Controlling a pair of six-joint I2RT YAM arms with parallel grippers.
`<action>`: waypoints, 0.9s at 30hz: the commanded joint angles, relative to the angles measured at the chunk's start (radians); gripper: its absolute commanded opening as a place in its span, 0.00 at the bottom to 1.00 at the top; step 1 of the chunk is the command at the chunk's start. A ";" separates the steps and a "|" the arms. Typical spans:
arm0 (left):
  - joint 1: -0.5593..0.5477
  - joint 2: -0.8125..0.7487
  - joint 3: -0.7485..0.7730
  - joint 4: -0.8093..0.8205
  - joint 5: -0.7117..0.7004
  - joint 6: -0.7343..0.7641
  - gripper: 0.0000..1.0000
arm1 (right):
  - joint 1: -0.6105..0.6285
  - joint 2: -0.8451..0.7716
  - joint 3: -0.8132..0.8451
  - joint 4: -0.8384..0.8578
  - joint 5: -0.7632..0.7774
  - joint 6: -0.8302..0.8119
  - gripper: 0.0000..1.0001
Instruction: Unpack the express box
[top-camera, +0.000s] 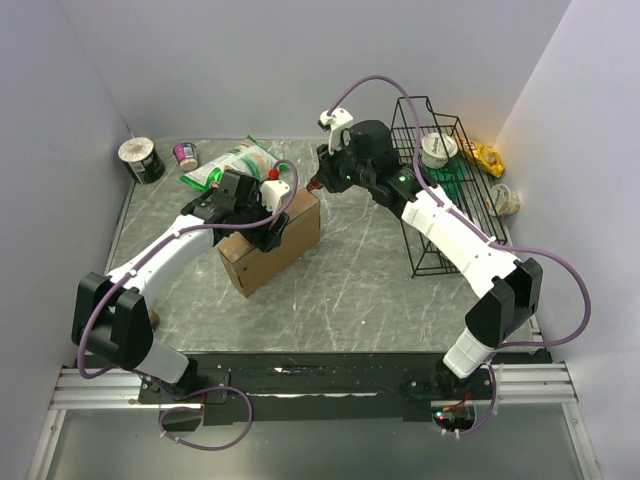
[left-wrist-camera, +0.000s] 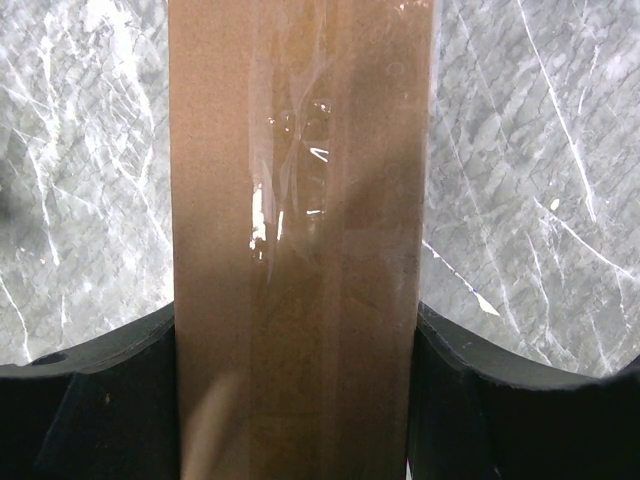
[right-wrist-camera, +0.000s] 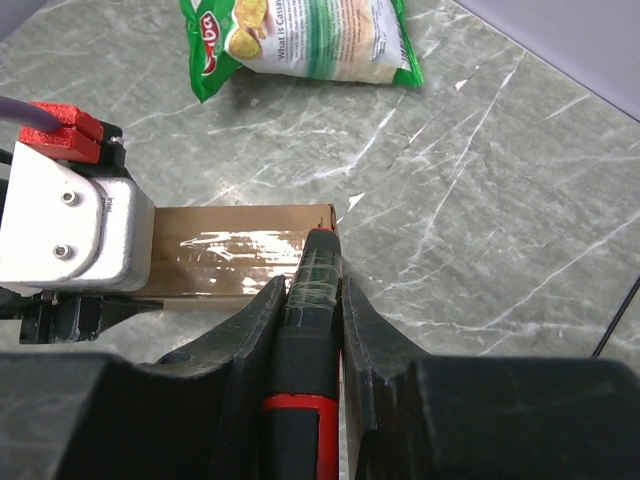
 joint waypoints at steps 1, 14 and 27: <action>-0.006 -0.018 -0.010 0.014 -0.003 0.010 0.70 | 0.003 0.012 0.050 0.072 0.010 -0.011 0.00; -0.008 -0.003 -0.004 0.011 0.002 0.007 0.69 | 0.009 0.010 0.024 0.129 0.009 -0.080 0.00; -0.009 0.008 0.002 0.009 -0.001 0.011 0.69 | 0.011 0.046 0.053 0.083 0.001 -0.076 0.00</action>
